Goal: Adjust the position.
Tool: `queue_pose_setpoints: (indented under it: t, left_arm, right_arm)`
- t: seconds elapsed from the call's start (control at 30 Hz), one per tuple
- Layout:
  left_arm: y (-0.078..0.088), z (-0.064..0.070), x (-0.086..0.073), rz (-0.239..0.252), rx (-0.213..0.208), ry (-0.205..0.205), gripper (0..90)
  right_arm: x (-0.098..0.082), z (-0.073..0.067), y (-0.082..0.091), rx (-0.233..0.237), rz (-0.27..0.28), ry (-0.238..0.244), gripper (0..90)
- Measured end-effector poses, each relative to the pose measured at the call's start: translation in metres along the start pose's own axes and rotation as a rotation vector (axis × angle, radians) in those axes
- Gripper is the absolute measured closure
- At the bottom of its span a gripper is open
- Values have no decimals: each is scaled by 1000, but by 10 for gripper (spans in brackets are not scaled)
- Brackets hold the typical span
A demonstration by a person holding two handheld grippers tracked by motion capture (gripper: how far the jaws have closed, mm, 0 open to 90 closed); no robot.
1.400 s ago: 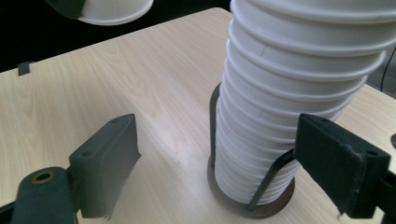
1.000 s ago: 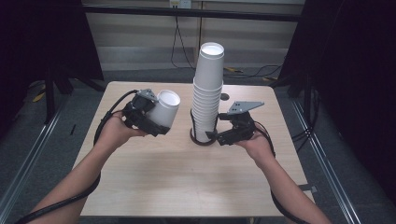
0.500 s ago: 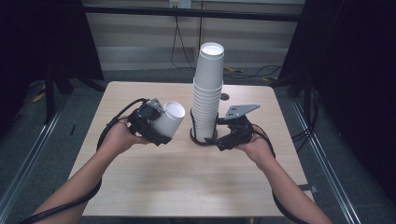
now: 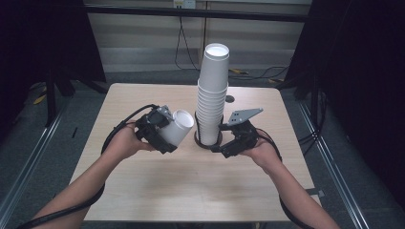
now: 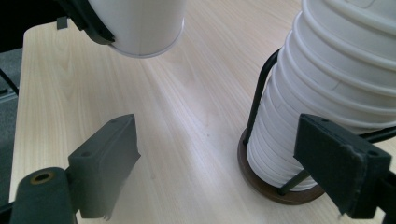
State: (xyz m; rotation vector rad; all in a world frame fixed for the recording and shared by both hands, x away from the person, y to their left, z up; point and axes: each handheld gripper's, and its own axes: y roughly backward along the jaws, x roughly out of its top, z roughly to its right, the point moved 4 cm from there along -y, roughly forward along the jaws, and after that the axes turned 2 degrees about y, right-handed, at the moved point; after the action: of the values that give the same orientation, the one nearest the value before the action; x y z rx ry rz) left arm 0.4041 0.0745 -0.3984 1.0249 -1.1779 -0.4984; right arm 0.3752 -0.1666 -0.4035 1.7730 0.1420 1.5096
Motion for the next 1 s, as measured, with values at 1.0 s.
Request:
queue_pose_setpoints:
  t: [1.0]
  left_arm:
    - [-13, 21, 8, -105, -14, -102, 115]
  right_arm:
    - [0, -12, -2, 95, -91, 65, 138]
